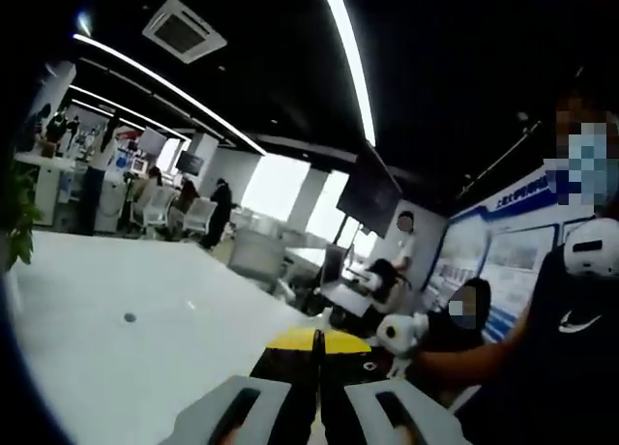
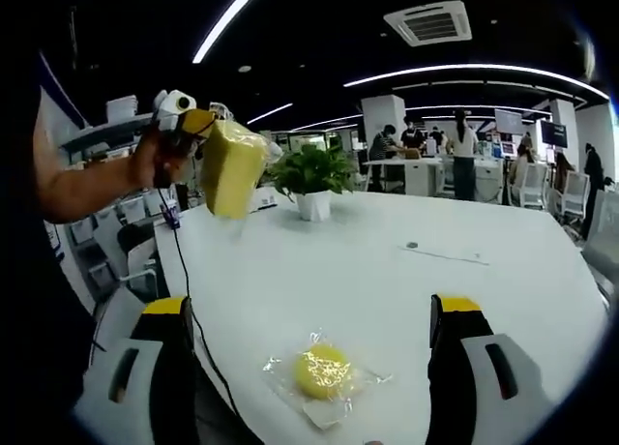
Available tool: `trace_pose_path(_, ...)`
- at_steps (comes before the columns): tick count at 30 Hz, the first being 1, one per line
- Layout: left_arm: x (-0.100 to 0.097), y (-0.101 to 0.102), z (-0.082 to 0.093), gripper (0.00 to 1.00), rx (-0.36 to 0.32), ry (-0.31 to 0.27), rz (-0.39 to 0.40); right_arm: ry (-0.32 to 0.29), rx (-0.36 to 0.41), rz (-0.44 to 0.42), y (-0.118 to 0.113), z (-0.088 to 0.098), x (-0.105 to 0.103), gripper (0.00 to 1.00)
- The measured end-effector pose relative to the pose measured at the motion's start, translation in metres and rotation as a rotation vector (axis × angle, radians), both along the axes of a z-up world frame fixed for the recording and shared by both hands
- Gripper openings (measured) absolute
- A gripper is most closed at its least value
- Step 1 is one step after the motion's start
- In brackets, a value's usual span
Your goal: Compare the silicone blocks by pressing each to a similar depth, holding the contact briefly, and releasing to observe deformation and rebound differences across the visible hardness samples.
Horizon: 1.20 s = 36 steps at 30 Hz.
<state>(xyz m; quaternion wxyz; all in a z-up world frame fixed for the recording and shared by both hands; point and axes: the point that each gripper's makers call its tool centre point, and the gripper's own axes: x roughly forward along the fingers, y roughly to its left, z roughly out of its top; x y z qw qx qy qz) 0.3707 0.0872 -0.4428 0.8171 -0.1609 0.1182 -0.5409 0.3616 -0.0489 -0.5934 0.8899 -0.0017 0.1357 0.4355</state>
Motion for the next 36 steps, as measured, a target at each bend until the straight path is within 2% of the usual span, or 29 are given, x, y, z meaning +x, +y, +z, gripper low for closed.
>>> trace_pose_path(11,-0.010,-0.008,0.011,0.00,-0.022,-0.015,-0.035,-0.033,0.017,0.060,0.020,0.019,-0.002,0.96)
trace_pose_path(13,-0.011,-0.009,0.011,0.00,-0.027,-0.012,-0.040,-0.035,0.022,0.073,0.023,0.023,-0.002,0.88)
trace_pose_path(15,-0.012,-0.010,0.010,0.00,-0.025,-0.012,-0.043,-0.037,0.029,0.088,0.027,0.028,-0.003,0.84)
trace_pose_path(24,-0.016,-0.014,0.014,0.00,-0.039,-0.016,-0.067,-0.051,0.039,0.121,0.035,0.037,-0.004,0.87)
trace_pose_path(28,-0.021,-0.017,0.018,0.00,-0.041,-0.020,-0.084,-0.049,0.071,0.135,0.039,0.045,-0.005,0.87)
trace_pose_path(36,-0.028,-0.025,0.024,0.00,-0.041,-0.019,-0.124,-0.055,0.170,0.220,0.056,0.073,-0.016,0.87)
